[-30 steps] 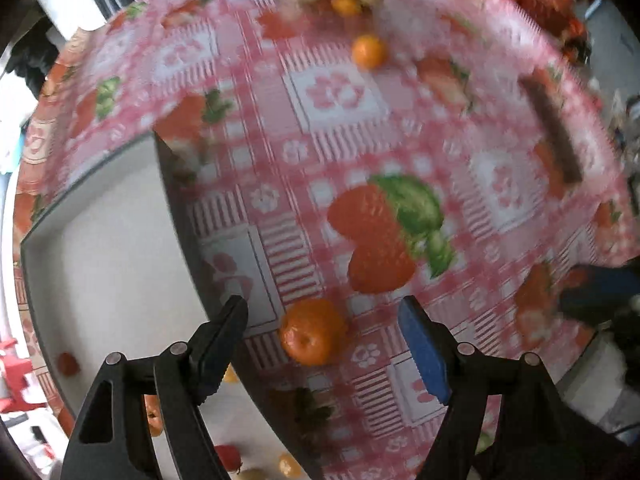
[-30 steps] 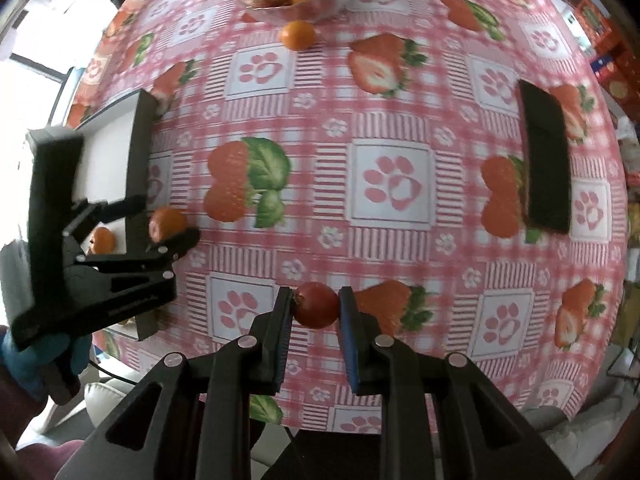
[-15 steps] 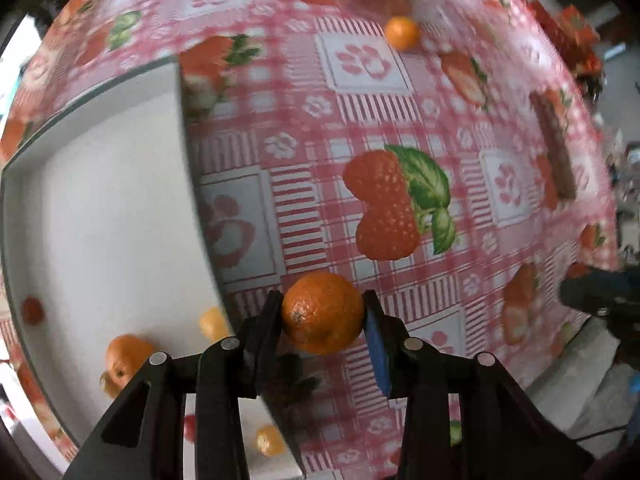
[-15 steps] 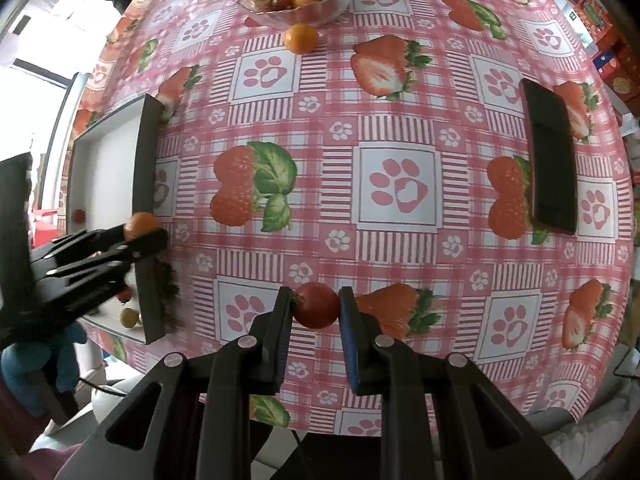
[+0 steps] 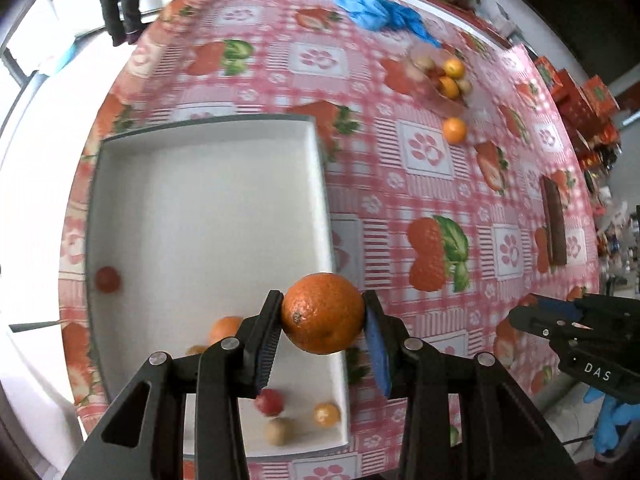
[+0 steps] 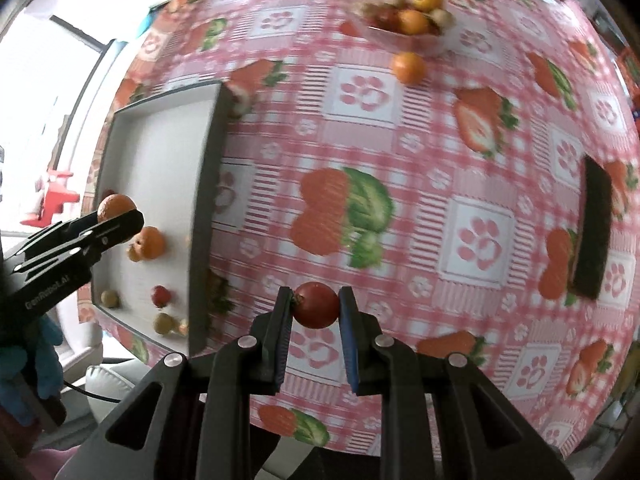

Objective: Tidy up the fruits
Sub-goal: 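Carry the mandarin and cherry tomato over the white tray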

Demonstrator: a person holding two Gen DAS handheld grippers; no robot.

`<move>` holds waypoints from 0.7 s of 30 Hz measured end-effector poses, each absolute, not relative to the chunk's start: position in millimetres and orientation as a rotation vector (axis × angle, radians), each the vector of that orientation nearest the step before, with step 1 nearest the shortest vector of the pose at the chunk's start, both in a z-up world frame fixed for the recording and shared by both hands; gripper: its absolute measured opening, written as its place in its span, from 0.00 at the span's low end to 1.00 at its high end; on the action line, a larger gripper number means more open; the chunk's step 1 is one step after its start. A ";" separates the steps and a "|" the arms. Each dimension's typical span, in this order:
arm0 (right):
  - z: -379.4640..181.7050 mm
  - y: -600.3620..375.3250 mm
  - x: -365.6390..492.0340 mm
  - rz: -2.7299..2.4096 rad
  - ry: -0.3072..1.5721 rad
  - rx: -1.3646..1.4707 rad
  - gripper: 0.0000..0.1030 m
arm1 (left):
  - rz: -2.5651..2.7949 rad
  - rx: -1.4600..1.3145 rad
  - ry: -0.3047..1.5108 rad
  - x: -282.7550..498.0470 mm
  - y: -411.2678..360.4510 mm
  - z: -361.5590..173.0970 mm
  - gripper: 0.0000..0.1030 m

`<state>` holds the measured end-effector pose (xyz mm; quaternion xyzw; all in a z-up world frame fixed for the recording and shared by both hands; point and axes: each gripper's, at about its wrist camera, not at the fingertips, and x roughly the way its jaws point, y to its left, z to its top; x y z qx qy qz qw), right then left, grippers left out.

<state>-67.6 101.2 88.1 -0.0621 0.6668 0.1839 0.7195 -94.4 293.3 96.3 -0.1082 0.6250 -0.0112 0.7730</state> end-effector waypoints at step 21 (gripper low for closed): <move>88.3 224.7 -73.1 0.608 1.449 -0.243 0.24 | 0.147 -0.267 1.359 -126.4 375.1 92.6 0.40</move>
